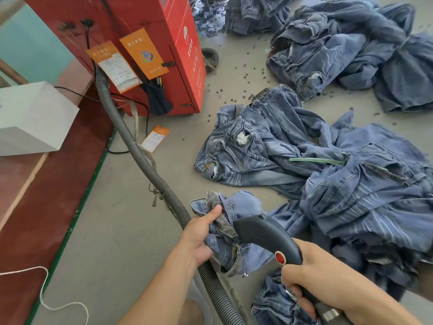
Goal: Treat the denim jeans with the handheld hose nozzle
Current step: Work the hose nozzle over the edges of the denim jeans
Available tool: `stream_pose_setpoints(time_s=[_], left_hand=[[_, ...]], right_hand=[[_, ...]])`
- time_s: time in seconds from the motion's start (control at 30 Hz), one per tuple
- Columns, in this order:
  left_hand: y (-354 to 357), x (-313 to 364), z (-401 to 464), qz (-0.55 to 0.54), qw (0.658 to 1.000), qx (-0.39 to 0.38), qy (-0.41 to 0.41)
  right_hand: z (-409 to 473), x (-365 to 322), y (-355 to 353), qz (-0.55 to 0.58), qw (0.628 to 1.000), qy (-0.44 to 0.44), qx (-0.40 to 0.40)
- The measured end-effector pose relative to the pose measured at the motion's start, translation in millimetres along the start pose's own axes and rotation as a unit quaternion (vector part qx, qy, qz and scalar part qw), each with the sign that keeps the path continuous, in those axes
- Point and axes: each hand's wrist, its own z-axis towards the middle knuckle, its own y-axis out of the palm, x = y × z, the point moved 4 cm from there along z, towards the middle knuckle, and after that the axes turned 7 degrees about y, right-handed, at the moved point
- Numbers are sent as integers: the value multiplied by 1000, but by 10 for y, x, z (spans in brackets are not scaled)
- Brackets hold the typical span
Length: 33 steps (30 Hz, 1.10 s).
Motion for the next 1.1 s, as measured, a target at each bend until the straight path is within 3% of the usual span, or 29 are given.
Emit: stream_pose_setpoints(time_s=[0.17, 0.33, 0.53, 0.67, 0.87, 0.97, 1.1], left_hand=[[14, 7, -11, -7, 999, -47, -2], [58, 15, -46, 29, 995, -88, 22], [103, -21, -4, 45, 996, -64, 38], [121, -30, -59, 44, 993, -95, 46], [7, 99, -45, 33, 996, -44, 64], [-10, 155, -38, 51, 994, -52, 77], [46, 94, -124, 132, 985, -97, 47]], right_hand=[[55, -8, 3, 17, 1000, 0, 14], [126, -45, -98, 53, 989, -38, 131], [59, -61, -30, -46, 992, -47, 107], [118, -33, 11, -21, 991, -36, 125], [-51, -55, -161, -41, 985, -55, 160], [-73, -103, -125, -132, 982, -49, 127], [37, -236, -68, -123, 984, -52, 116]])
